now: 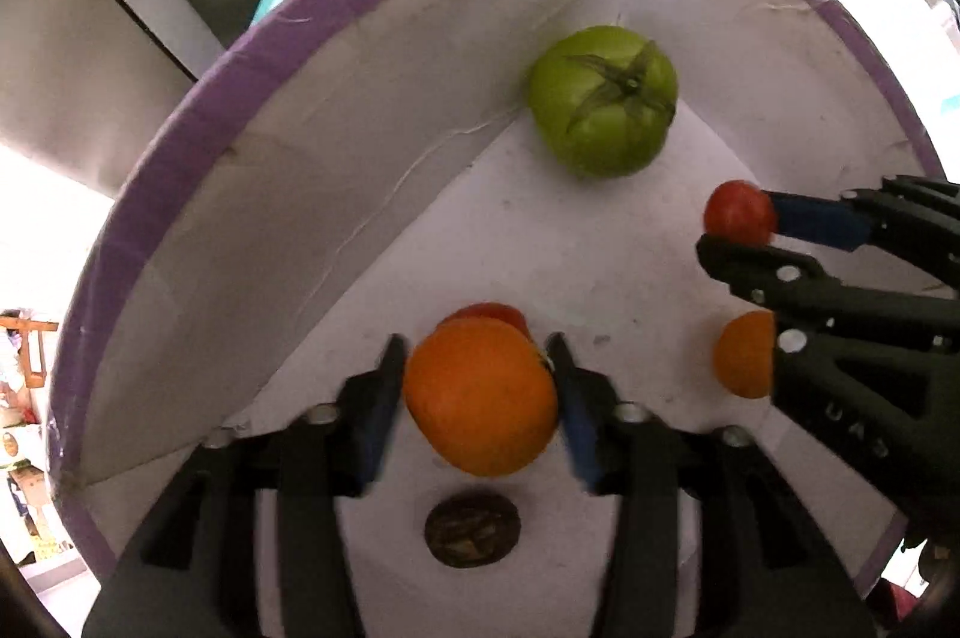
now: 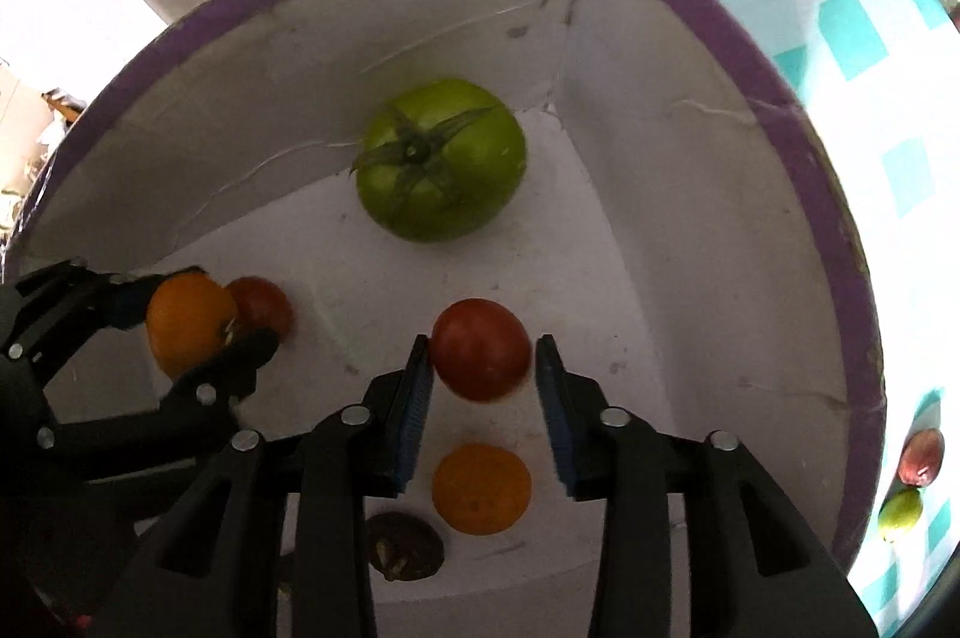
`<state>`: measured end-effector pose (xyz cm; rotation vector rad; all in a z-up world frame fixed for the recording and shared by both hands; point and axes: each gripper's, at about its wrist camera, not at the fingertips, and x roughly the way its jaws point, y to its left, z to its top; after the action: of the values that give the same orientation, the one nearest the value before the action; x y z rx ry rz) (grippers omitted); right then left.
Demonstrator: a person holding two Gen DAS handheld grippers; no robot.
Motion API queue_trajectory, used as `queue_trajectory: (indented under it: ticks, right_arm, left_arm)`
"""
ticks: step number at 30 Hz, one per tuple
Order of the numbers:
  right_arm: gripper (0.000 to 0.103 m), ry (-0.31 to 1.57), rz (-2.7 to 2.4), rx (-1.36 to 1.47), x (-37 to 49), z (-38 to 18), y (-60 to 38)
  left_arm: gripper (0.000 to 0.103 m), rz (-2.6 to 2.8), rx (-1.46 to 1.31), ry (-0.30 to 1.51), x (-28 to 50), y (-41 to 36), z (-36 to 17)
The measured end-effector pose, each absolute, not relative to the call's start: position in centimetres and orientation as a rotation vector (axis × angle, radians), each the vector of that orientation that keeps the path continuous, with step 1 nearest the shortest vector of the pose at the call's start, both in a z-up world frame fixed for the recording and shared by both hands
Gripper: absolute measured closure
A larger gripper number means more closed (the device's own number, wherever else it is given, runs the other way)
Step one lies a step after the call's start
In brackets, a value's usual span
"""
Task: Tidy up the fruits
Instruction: 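Open both tools to release the orange and cherry tomato into the box, then withdraw both tools from the box toward the dark apple and green tomato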
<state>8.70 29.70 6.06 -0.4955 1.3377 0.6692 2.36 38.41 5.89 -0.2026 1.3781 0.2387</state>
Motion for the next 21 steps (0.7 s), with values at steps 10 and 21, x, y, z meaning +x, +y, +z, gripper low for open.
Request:
queue_trajectory:
  ticks: [10,21]
  right_arm:
    - [0.028,1.179,0.682,-0.309,8.2,10.9,25.4]
    - [0.019,0.903,0.750,-0.072,1.9,19.4,10.3]
  left_arm:
    - [0.020,0.328,-0.222,1.205,0.2,38.7,9.5]
    - [0.003,0.510,-0.169,0.864,-4.8,30.3,18.3]
